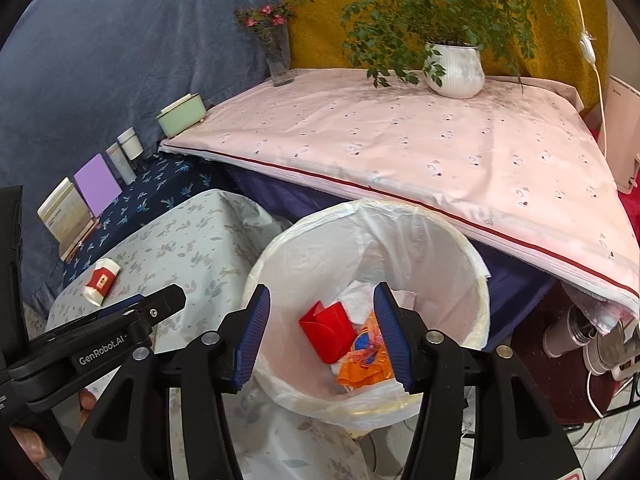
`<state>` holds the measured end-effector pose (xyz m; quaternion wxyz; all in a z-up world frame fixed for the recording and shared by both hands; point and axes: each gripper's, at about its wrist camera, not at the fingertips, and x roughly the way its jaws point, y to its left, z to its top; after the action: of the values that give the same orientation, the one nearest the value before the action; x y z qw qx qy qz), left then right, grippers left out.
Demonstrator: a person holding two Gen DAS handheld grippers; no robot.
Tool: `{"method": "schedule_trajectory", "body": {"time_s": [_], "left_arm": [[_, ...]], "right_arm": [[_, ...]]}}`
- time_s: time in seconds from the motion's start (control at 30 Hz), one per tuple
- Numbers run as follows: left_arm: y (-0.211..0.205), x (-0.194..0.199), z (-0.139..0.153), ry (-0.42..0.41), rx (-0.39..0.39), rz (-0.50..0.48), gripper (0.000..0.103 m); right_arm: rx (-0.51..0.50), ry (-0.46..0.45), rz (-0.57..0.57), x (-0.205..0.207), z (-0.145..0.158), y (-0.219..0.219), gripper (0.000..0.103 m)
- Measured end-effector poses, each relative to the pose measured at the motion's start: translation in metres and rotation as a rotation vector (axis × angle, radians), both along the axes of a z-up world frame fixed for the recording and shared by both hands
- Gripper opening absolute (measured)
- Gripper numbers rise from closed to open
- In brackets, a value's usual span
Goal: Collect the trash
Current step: 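Open both grippers to drop the orange bag and red envelope in, then move both tools back over the paper cup and gold box, then grasp the red-white paper cup with the left gripper while the right gripper grasps the gold-black box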
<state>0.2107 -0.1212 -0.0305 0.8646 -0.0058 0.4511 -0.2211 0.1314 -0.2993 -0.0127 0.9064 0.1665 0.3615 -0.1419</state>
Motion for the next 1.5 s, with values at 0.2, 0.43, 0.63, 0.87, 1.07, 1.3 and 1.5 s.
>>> {"method": "schedule_trajectory", "body": {"time_s": [0.2, 0.43, 0.63, 0.87, 1.07, 1.3, 1.5], "left_arm": [[0.034, 0.006, 0.0, -0.003, -0.005, 0.057, 0.057], [0.075, 0.012, 0.001, -0.016, 0.005, 0.107, 0.06], [0.118, 0.018, 0.001, -0.062, 0.056, 0.167, 0.07], [0.179, 0.033, -0.009, -0.094, 0.128, 0.26, 0.086], [0.217, 0.054, -0.024, -0.078, 0.167, 0.291, 0.091], [0.234, 0.083, -0.04, -0.084, 0.202, 0.264, 0.094], [0.23, 0.115, -0.053, -0.084, 0.22, 0.212, 0.094]], "right_arm": [[-0.008, 0.005, 0.037, 0.01, 0.002, 0.026, 0.053], [-0.018, 0.019, 0.095, 0.021, 0.001, 0.064, 0.054], [-0.019, 0.032, 0.152, 0.034, -0.003, 0.099, 0.062], [-0.03, 0.072, 0.243, 0.057, -0.021, 0.151, 0.066], [-0.027, 0.104, 0.298, 0.081, -0.039, 0.189, 0.074], [-0.069, 0.146, 0.326, 0.111, -0.061, 0.217, 0.076], [-0.079, 0.178, 0.322, 0.13, -0.08, 0.225, 0.077]]}}
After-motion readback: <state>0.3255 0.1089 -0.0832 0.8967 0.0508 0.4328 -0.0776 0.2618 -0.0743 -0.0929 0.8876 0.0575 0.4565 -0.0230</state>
